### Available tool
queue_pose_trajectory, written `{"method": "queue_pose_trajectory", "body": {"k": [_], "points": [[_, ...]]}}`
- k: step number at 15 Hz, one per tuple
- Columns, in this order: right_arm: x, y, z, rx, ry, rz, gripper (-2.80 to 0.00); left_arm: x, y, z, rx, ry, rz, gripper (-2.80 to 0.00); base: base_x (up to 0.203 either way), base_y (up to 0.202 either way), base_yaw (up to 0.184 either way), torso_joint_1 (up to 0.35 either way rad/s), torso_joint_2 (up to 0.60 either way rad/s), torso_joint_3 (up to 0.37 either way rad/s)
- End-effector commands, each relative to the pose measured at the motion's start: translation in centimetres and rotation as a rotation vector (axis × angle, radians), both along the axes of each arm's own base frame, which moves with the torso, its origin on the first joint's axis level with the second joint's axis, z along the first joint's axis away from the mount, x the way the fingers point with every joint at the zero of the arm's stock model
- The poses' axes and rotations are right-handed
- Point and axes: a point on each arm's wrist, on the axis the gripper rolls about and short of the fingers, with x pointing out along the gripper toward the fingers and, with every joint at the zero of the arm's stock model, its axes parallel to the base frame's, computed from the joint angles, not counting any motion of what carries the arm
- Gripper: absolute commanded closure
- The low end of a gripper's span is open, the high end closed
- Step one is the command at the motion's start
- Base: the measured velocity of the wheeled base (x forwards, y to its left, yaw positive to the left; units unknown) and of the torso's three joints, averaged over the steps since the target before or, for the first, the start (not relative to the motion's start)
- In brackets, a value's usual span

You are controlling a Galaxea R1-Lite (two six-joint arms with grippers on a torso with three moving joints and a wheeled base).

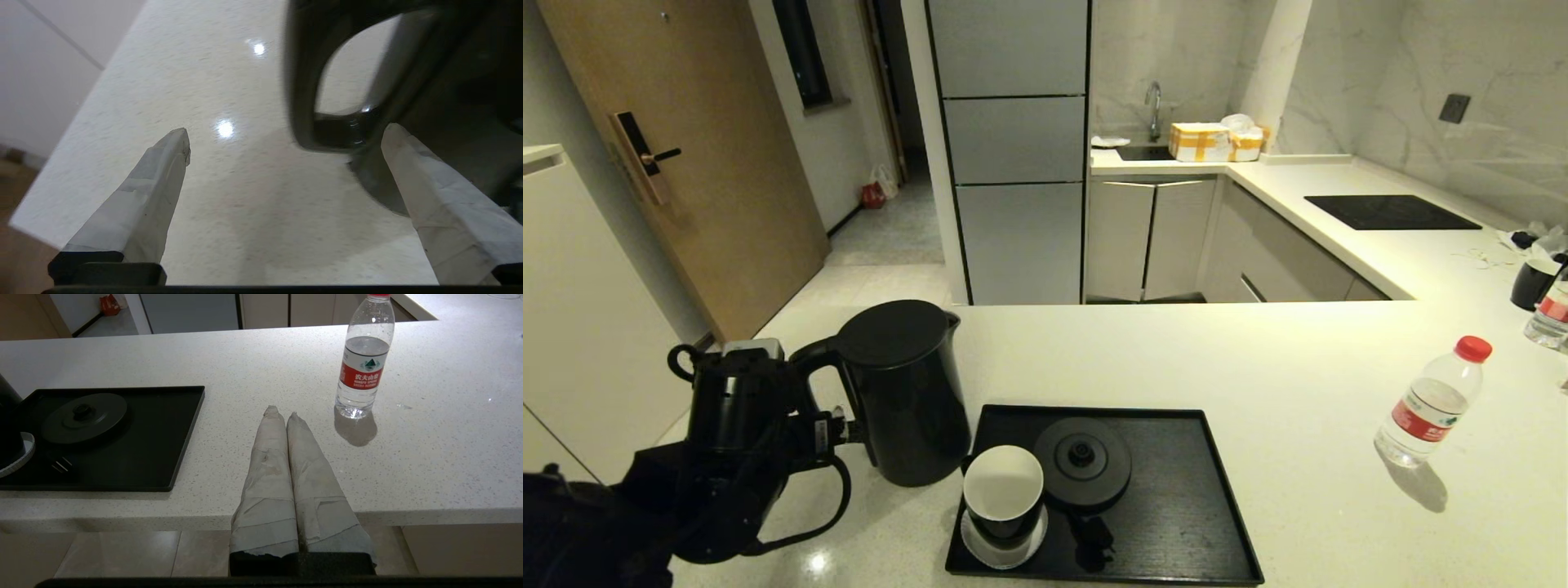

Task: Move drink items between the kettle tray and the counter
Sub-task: Return the kettle to its original position

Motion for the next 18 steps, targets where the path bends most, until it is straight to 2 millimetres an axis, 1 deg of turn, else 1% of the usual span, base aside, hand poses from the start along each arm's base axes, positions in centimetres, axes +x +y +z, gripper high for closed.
{"method": "queue_pose_trajectory", "body": {"k": [1, 4, 7, 11, 14, 18], "points": [[0.0, 0.0, -0.1, 0.000, 0.003, 0.000, 0.00, -0.7, 0.3, 0.2, 0.003, -0.010, 0.011, -2.80, 0.000, 0.000, 0.000, 0.000, 0.00, 0.000], [0.0, 0.0, -0.1, 0.000, 0.003, 0.001, 0.00, -0.2, 0.5, -0.3, 0.014, 0.010, 0.022, -2.80, 0.000, 0.000, 0.000, 0.000, 0.00, 0.000], [0.0, 0.0, -0.1, 0.000, 0.003, 0.000, 0.00, 0.2, 0.5, -1.1, 0.018, -0.018, 0.031, -2.80, 0.000, 0.000, 0.000, 0.000, 0.00, 0.000], [0.0, 0.0, -0.1, 0.000, 0.003, 0.001, 0.00, 1.2, 1.4, -1.8, 0.047, -0.041, 0.056, -2.80, 0.000, 0.000, 0.000, 0.000, 0.00, 0.000], [0.0, 0.0, -0.1, 0.000, 0.003, 0.000, 0.00, 2.1, 2.1, -3.0, 0.093, -0.106, 0.054, -2.80, 0.000, 0.000, 0.000, 0.000, 0.00, 0.000], [0.0, 0.0, -0.1, 0.000, 0.003, 0.001, 0.00, 2.4, 2.1, -4.9, 0.127, -0.129, 0.008, -2.80, 0.000, 0.000, 0.000, 0.000, 0.00, 0.000]]}}
